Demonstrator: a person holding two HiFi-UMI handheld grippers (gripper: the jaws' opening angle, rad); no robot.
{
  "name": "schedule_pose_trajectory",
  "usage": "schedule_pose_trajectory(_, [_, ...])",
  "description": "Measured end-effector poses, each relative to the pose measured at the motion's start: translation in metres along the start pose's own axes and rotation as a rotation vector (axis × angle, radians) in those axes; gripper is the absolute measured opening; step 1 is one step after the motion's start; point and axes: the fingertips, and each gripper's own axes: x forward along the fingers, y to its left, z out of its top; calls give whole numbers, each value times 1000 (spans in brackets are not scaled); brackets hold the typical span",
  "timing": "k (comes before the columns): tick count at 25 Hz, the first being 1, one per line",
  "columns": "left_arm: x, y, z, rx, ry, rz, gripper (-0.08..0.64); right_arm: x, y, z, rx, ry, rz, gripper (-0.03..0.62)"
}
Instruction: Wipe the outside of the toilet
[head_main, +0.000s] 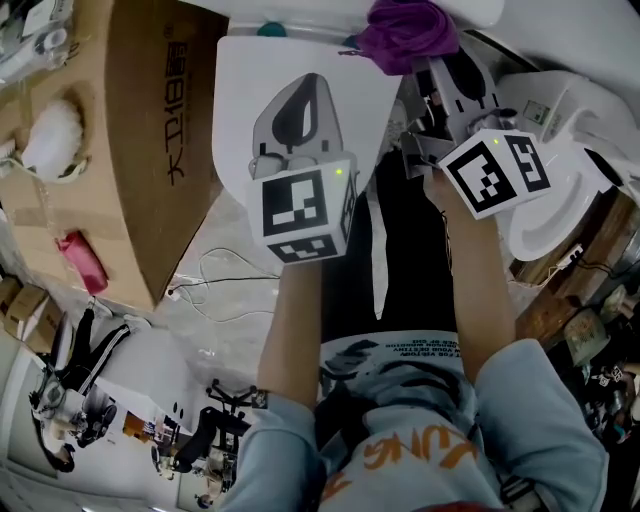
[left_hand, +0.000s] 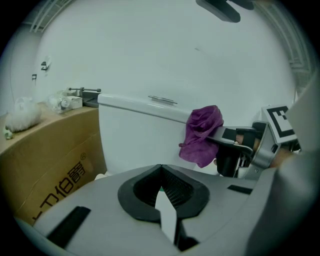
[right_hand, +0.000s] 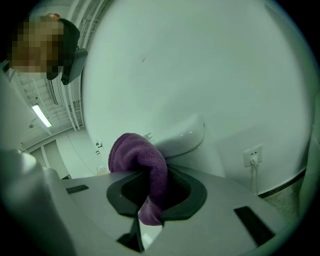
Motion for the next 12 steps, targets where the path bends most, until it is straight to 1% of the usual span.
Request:
schedule_pose_trajectory(7, [10, -14, 2, 2, 9, -29, 25, -31, -38, 11, 1, -12, -99, 71])
schedule_pose_trajectory(12, [12, -7, 0, -20, 8, -23, 25, -48, -59, 10, 9, -12, -159, 71])
